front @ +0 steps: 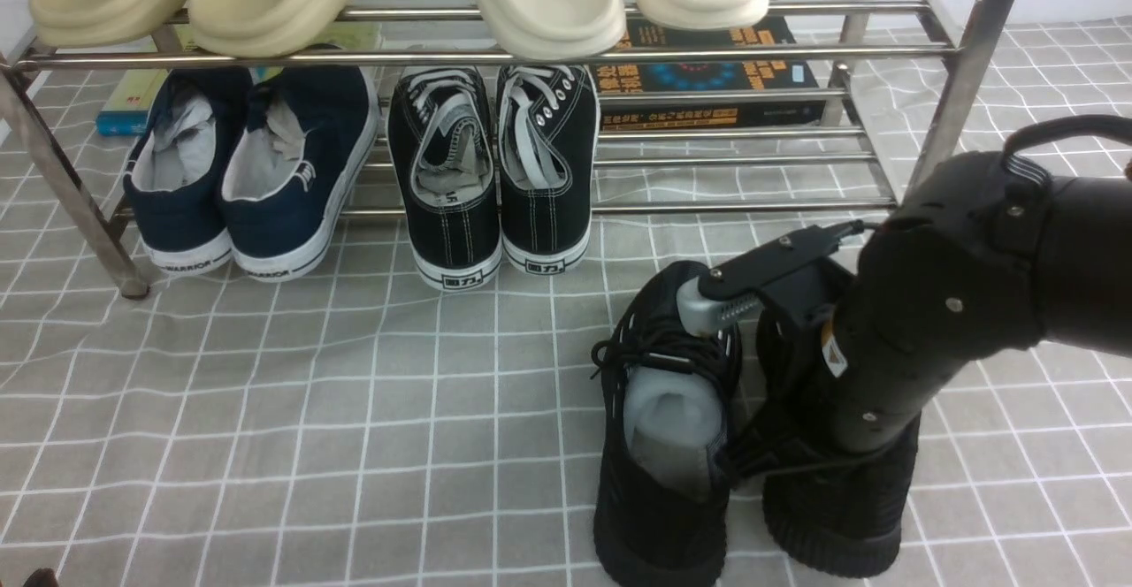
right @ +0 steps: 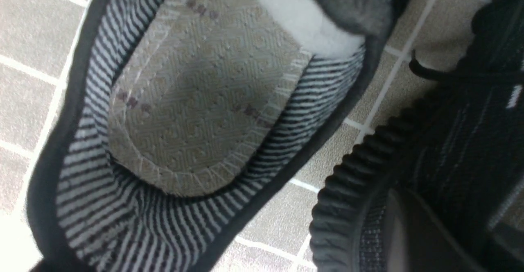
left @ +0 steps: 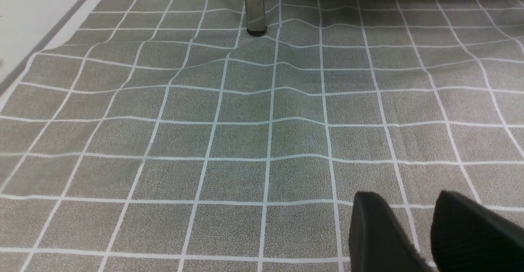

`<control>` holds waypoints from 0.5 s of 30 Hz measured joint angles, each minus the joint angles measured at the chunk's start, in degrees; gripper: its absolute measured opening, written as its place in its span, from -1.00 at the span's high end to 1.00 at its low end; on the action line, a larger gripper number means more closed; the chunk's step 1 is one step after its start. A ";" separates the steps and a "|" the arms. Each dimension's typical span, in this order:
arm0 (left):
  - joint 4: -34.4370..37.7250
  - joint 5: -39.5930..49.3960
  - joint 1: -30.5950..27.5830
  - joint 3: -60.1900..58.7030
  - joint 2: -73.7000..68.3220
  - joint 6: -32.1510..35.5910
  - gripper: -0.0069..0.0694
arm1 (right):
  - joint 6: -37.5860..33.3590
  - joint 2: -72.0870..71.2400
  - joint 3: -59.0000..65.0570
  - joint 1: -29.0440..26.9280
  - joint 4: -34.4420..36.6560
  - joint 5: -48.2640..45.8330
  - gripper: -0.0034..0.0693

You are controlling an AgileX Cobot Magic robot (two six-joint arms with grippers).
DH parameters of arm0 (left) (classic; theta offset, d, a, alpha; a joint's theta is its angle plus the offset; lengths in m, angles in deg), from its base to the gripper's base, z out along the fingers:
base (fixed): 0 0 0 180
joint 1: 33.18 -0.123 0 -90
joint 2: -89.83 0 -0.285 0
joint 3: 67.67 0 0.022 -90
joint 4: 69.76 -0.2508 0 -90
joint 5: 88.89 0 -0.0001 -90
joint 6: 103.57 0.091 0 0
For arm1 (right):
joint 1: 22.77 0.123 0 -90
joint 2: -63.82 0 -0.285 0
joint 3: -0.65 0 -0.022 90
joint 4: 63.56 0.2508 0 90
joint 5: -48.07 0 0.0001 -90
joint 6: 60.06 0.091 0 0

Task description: Take the shoes off the shelf with your hand from the grey coffee tablecloth.

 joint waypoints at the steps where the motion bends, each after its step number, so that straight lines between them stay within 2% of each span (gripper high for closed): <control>1: 0.00 0.00 0.00 0.00 0.00 0.00 0.19 | 0.00 0.00 0.00 0.00 0.00 -0.30 0.57; 3: 0.00 0.00 0.00 0.00 0.00 0.00 0.19 | 0.00 0.00 0.00 0.00 0.06 -1.03 0.45; 6: 0.00 0.00 0.00 0.00 0.00 0.00 0.19 | 0.00 -0.49 -0.88 0.00 0.12 -4.03 0.08; 9: 0.00 0.00 0.00 0.00 0.00 0.00 0.19 | 0.00 -2.83 -2.61 0.00 0.44 -8.24 -0.13; 12: 0.00 0.00 0.00 0.00 0.00 0.00 0.19 | -0.11 -7.21 -4.25 0.00 0.38 -12.09 -0.18; 14: 0.00 0.00 0.00 0.00 0.00 0.00 0.19 | -0.24 -11.28 -4.55 0.00 -0.51 -15.17 -0.08; 15: 0.00 0.00 0.00 0.00 0.00 0.00 0.19 | -0.23 -13.95 -4.49 0.00 -1.20 -17.26 0.02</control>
